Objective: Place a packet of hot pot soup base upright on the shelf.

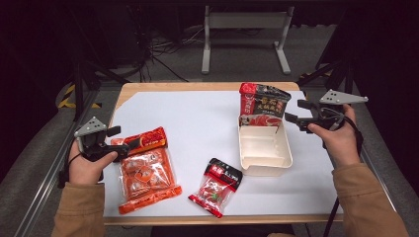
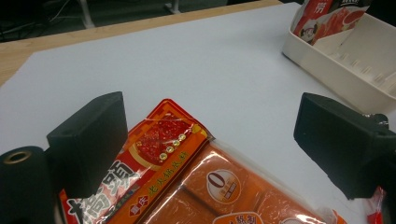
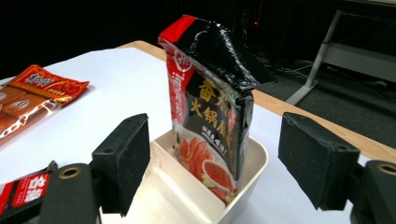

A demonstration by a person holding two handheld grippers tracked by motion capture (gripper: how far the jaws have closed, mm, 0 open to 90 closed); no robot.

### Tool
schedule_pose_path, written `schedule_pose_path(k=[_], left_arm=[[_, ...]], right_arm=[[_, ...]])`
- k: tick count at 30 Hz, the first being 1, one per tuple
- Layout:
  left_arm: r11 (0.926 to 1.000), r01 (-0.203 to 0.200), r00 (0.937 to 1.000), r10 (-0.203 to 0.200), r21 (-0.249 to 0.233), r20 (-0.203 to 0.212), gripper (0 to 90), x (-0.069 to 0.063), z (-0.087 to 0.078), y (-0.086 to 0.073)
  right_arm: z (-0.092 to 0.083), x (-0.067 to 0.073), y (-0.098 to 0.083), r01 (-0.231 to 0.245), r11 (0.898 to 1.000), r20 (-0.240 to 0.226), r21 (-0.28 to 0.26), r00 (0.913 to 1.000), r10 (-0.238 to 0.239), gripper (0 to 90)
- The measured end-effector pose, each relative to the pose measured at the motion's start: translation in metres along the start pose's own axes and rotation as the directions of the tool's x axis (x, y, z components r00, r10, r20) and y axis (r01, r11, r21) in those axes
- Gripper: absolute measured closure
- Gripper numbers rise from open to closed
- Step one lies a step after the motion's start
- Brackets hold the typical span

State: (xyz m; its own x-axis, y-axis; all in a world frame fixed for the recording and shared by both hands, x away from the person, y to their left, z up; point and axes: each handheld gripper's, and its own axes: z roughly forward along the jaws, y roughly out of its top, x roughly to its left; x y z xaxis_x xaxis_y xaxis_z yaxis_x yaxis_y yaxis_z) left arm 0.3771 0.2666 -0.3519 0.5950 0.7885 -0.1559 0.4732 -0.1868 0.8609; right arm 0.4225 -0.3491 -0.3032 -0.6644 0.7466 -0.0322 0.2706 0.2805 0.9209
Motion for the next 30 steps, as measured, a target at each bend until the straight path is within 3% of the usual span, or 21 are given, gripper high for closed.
schedule_pose_path(k=[5,13,25,30], left_arm=[[1.0,0.005,0.9999,-0.005,0.002,-0.011,10.7,0.003,0.0,-0.002],[0.9998,0.011,0.9993,-0.011,0.018,-0.035,10.9,0.009,0.003,-0.006],[0.999,0.035,0.9953,-0.032,0.028,-0.092,12.2,0.026,0.015,-0.018],[0.9981,0.057,0.9918,-0.054,0.026,-0.116,12.2,0.035,0.021,-0.025]], right_arm=[[-0.01,0.005,-0.005,0.026,1.0,-0.004,0.008,0.9997,-0.026,25.1],[-0.018,0.011,-0.018,0.025,1.0,-0.012,0.015,0.9996,-0.024,24.9],[-0.022,0.02,-0.04,0.024,1.0,-0.012,-0.013,0.9996,-0.024,24.9],[-0.018,0.025,-0.043,0.038,0.999,-0.029,0.011,0.9989,-0.037,24.9]])
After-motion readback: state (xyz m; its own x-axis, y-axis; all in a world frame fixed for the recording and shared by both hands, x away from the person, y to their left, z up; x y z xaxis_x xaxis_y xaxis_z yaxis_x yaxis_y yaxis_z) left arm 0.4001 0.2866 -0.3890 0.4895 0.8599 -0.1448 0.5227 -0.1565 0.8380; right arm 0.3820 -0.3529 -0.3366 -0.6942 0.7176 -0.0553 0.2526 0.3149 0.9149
